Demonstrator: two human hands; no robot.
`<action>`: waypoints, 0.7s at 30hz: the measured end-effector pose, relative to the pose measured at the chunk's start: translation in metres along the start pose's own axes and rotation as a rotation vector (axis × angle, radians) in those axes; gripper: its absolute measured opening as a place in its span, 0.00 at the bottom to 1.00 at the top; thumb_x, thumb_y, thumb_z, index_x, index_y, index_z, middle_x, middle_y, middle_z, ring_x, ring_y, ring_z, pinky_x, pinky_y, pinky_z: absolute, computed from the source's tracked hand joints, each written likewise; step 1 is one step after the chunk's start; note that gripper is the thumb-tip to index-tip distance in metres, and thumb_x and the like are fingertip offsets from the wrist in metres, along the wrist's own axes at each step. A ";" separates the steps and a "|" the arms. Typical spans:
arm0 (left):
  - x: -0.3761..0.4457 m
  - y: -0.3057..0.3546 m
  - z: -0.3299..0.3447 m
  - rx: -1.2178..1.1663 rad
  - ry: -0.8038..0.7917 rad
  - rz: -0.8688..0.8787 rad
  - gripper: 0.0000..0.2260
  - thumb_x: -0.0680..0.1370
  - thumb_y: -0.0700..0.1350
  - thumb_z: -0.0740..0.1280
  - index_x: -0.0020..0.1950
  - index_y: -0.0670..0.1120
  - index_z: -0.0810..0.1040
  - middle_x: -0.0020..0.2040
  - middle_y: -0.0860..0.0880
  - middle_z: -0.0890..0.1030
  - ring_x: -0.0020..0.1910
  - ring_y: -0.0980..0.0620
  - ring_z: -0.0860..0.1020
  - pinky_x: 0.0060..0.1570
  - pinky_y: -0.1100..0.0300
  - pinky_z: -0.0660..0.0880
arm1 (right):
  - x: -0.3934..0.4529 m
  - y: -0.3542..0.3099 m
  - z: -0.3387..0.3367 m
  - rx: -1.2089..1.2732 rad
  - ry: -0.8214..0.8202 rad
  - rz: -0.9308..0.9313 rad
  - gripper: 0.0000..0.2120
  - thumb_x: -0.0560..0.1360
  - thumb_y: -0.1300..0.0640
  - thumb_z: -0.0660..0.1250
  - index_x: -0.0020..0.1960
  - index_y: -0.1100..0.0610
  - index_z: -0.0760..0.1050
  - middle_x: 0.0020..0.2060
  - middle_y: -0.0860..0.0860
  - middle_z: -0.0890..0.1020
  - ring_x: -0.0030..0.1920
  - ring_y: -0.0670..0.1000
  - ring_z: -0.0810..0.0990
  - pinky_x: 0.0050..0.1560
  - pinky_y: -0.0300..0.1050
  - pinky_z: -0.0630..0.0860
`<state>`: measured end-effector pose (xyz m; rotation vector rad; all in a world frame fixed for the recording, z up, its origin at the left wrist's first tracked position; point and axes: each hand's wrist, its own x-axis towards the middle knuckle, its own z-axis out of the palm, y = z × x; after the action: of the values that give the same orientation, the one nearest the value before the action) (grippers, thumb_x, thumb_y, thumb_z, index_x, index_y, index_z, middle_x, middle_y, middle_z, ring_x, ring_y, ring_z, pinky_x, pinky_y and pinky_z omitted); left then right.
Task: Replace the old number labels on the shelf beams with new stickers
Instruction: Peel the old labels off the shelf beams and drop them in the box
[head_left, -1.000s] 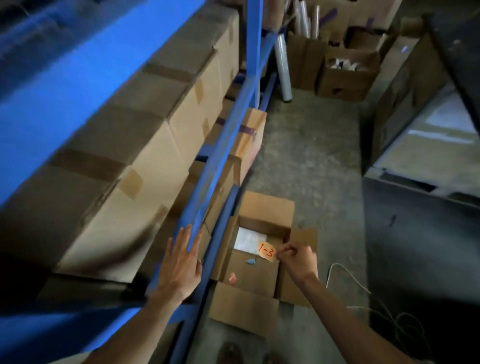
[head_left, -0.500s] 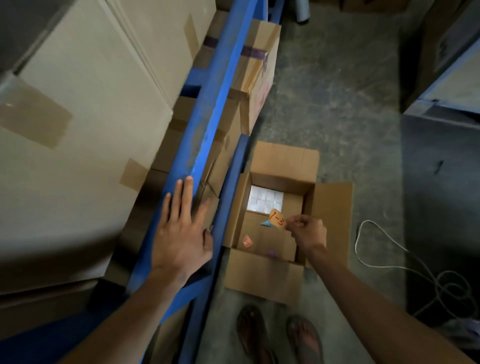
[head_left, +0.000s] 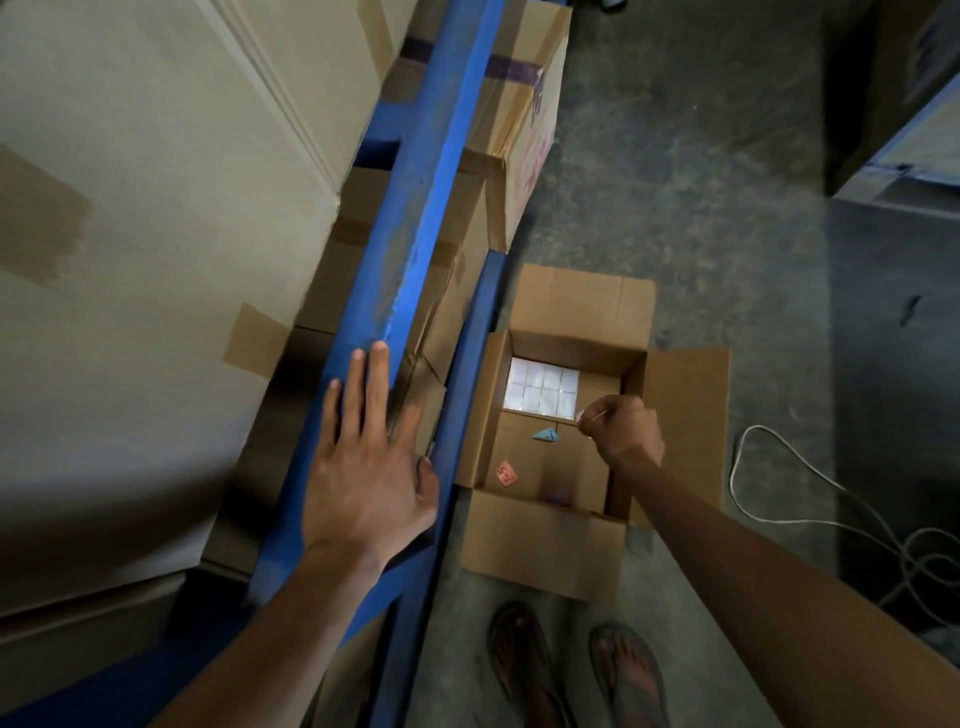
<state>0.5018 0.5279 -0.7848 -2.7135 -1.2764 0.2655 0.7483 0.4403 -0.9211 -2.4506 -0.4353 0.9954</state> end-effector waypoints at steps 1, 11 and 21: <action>0.000 0.000 0.000 0.007 -0.001 0.000 0.25 0.72 0.52 0.65 0.68 0.46 0.74 0.81 0.37 0.41 0.81 0.39 0.43 0.78 0.41 0.51 | 0.001 0.001 0.000 -0.004 -0.002 0.001 0.02 0.71 0.55 0.75 0.42 0.51 0.81 0.49 0.54 0.84 0.51 0.56 0.82 0.54 0.52 0.80; 0.000 0.000 0.003 0.013 0.019 0.004 0.24 0.72 0.52 0.66 0.67 0.45 0.75 0.81 0.37 0.41 0.81 0.39 0.43 0.78 0.40 0.52 | 0.009 0.009 -0.009 0.045 -0.041 -0.043 0.08 0.73 0.62 0.70 0.40 0.49 0.81 0.47 0.54 0.86 0.49 0.58 0.84 0.52 0.56 0.81; 0.001 -0.002 0.009 0.015 0.046 0.015 0.28 0.72 0.57 0.65 0.70 0.46 0.73 0.81 0.36 0.41 0.81 0.39 0.43 0.77 0.40 0.53 | -0.009 -0.001 -0.034 0.187 -0.030 -0.207 0.02 0.72 0.60 0.71 0.42 0.56 0.83 0.40 0.53 0.86 0.41 0.49 0.82 0.44 0.41 0.79</action>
<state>0.4987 0.5306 -0.7932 -2.7010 -1.2371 0.2116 0.7657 0.4273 -0.8937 -2.1777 -0.5666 0.9409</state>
